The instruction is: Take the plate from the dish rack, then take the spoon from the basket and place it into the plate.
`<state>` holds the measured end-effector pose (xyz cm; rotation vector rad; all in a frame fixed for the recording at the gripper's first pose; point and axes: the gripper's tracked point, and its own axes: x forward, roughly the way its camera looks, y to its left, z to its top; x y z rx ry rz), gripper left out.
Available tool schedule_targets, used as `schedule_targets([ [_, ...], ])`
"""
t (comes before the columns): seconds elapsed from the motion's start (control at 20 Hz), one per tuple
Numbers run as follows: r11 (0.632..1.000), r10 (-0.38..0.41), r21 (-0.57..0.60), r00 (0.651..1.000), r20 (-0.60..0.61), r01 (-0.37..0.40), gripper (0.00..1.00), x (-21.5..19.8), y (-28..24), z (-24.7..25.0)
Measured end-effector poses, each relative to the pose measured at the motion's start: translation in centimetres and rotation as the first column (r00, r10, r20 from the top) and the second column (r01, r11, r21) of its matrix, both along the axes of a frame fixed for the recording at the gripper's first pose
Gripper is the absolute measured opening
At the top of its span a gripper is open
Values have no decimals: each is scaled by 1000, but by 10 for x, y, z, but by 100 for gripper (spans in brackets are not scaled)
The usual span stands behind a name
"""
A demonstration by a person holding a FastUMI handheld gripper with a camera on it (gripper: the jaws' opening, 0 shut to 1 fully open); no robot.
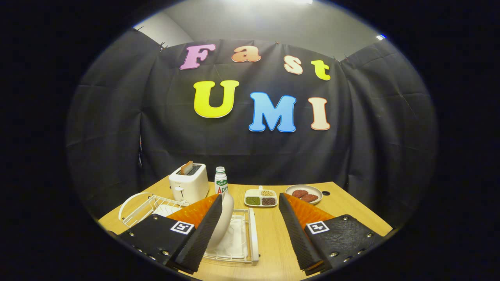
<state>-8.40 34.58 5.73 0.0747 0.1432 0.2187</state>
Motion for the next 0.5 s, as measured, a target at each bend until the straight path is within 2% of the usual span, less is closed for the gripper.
schedule_targets([
  [0.15,1000,-27,-6,998,-63,27,89,11,25,-20],
  [0.2,999,-43,-16,995,-87,41,81,16,29,-29],
  [0.3,997,-65,-44,989,-130,60,72,27,42,-45],
  [0.45,991,-91,-110,978,-190,70,72,45,59,-66],
  [0.5,988,-105,-137,971,-214,76,68,50,61,-76],
])
